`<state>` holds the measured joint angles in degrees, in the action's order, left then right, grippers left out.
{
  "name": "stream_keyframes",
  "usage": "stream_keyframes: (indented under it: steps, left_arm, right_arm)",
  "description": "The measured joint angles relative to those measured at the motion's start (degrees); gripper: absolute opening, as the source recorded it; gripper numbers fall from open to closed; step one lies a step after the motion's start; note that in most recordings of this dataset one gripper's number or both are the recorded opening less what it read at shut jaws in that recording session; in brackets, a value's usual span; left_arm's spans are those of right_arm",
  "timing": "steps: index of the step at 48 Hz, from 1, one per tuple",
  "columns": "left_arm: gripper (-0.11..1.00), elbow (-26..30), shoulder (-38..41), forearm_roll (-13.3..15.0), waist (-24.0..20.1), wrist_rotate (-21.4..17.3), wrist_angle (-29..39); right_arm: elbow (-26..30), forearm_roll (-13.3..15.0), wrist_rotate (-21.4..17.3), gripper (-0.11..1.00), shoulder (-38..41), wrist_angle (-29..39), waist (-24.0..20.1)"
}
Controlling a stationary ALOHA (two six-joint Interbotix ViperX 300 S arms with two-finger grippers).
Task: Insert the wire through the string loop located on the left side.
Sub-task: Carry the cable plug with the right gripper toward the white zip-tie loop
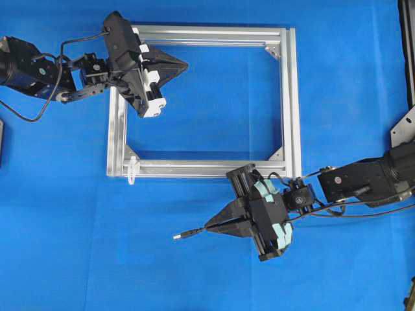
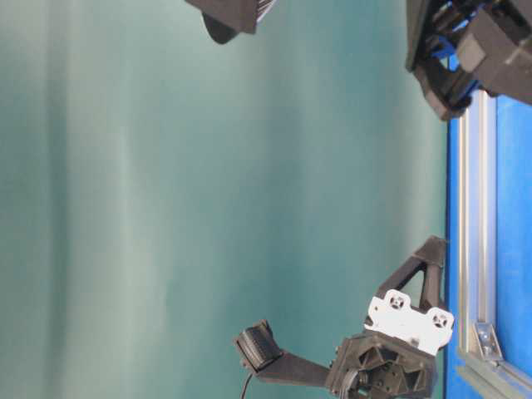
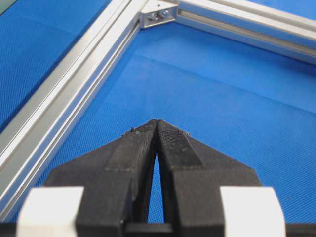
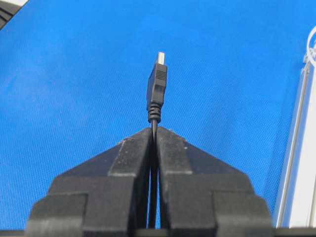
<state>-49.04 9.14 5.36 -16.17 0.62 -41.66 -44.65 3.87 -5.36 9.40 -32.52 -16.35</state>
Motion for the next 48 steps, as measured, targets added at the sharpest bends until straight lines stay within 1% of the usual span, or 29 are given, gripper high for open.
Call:
stream_keyframes:
  steps: [30,38,48]
  left_arm:
    - [0.00,0.0,0.0,0.0,0.0,0.0,0.0]
    - [0.00,0.0,0.1,-0.1,0.0,0.1,0.0]
    - [0.00,0.1,0.0,0.0,0.0,0.1,0.0]
  right_arm:
    - [-0.1,0.0,0.0,-0.01,0.0,0.1,0.2]
    - [-0.5,0.0,-0.1,-0.01,0.1,0.1,2.5]
    - [-0.5,-0.1,-0.1,-0.01,0.0,0.0,6.6]
